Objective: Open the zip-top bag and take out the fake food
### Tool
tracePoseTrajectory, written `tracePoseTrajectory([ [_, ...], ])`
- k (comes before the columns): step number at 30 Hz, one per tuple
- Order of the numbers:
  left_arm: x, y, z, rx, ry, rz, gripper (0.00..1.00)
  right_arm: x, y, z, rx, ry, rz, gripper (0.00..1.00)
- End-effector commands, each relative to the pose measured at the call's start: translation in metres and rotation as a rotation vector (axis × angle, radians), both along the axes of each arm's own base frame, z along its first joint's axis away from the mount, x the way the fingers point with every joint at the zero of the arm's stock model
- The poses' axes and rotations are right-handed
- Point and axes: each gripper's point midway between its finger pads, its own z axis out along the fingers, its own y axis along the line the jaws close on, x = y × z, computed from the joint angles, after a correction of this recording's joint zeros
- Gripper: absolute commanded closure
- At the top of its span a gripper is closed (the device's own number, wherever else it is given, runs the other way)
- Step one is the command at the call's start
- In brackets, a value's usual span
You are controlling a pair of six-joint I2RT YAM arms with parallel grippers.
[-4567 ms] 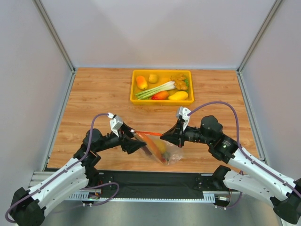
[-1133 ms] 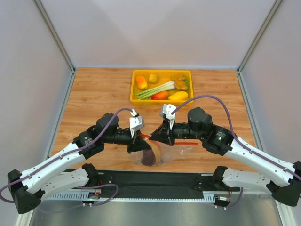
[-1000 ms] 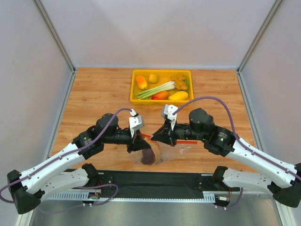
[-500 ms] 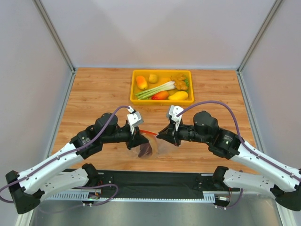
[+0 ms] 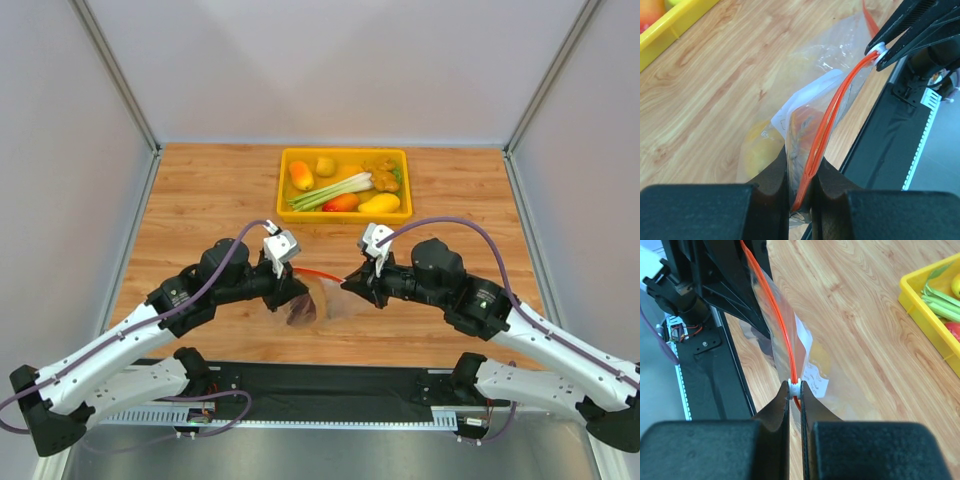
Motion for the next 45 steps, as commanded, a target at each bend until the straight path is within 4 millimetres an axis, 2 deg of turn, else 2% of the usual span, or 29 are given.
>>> tracePoseTrajectory([
  [1, 0.027, 0.029, 0.008, 0.048, -0.041, 0.202, 1.00, 0.008, -0.017, -0.006, -0.032, -0.006, -0.072, 1.00],
  [7, 0.038, 0.051, 0.009, 0.076, -0.049, 0.320, 1.00, 0.022, -0.026, -0.019, -0.047, 0.015, -0.130, 1.00],
  [19, 0.051, 0.081, 0.006, 0.111, -0.021, 0.464, 1.00, 0.042, -0.047, -0.042, -0.072, 0.086, -0.253, 1.00],
  [33, 0.063, 0.116, 0.003, 0.168, -0.013, 0.625, 1.00, 0.058, -0.070, -0.058, -0.127, 0.131, -0.401, 1.00],
  [35, 0.062, 0.115, 0.002, 0.169, -0.018, 0.611, 1.00, 0.058, -0.069, -0.058, -0.129, 0.133, -0.398, 1.00],
  [40, 0.049, 0.083, 0.015, 0.072, -0.029, 0.418, 1.00, 0.049, -0.059, -0.048, -0.093, 0.136, -0.323, 1.00],
  [42, 0.039, 0.068, 0.015, 0.060, -0.013, 0.307, 1.00, 0.046, -0.055, -0.040, -0.071, 0.118, -0.291, 0.93],
  [43, 0.036, 0.063, 0.014, 0.062, -0.003, 0.270, 1.00, 0.045, -0.053, -0.034, -0.060, 0.110, -0.274, 0.86],
  [44, 0.032, 0.059, 0.014, 0.060, 0.005, 0.234, 1.00, 0.042, -0.050, -0.030, -0.047, 0.106, -0.246, 0.77],
  [45, 0.025, 0.051, 0.012, 0.054, 0.029, 0.171, 1.00, 0.041, -0.048, -0.025, -0.038, 0.092, -0.227, 0.59],
])
